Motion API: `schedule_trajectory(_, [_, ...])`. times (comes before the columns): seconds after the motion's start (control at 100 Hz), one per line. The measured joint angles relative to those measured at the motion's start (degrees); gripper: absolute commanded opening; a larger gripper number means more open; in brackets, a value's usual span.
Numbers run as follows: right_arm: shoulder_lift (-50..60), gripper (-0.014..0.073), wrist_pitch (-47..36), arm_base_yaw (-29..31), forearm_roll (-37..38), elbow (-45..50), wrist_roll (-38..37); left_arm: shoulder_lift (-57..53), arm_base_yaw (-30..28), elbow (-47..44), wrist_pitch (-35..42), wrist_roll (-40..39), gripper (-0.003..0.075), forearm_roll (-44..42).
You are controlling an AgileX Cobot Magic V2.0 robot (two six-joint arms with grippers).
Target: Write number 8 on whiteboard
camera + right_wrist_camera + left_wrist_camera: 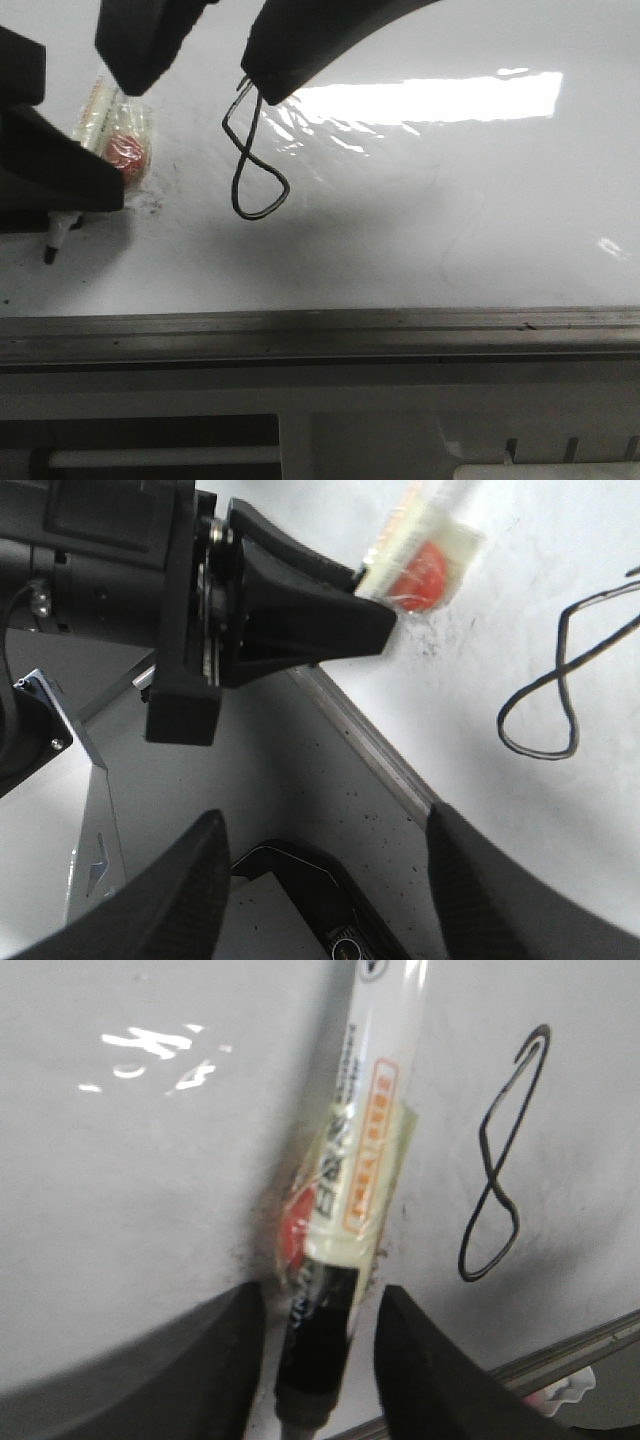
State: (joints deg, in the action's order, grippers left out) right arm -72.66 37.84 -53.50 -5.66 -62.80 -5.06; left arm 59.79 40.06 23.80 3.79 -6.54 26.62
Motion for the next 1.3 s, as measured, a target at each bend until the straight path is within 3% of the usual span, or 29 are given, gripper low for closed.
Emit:
schedule_trajectory(0.06, [0.0,0.0375,0.0,0.0,0.0,0.0,0.0,0.0,0.0,0.2,0.0,0.0,0.0514,0.2])
schedule_trajectory(0.17, [0.0,0.0330,0.0,0.0,0.0,0.0,0.0,-0.2,0.1,0.5,0.0,-0.1,0.0512,0.2])
schedule_trajectory(0.33, [0.4,0.0027,0.0,0.0,1.6,0.0,0.0,-1.6,0.1,0.6,-0.2,-0.1,0.0487,0.2])
schedule_trajectory(0.38, [1.1,-0.0069,0.0,0.0,2.4,0.0,0.0,-2.7,0.1,0.6,-0.8,-0.1,0.0404,0.2])
schedule_trajectory(0.5, [4.0,-0.0063,-1.0,0.0,3.9,0.8,0.0,-7.4,-0.1,0.4,-1.9,-0.1,0.0031,-1.8])
schedule_trajectory(0.53, [4.9,-0.0063,-1.7,0.0,4.3,1.4,0.0,-8.7,-0.1,0.4,-2.4,-0.1,-0.0018,-2.9])
schedule_trajectory(0.72, [13.4,-0.0063,-9.4,0.0,6.0,9.2,0.0,-16.7,-0.1,-0.4,-4.2,-0.1,-0.0020,-6.0])
schedule_trajectory(1.03, [31.4,-0.0063,-26.7,0.0,10.2,30.6,0.0,-30.0,-0.1,-8.4,-4.3,-0.1,-0.0020,-9.3])
schedule_trajectory(1.3, [47.7,-0.0063,-28.7,0.0,11.1,43.6,0.0,-40.7,-0.1,-14.3,-3.8,-0.1,-0.0020,-15.7])
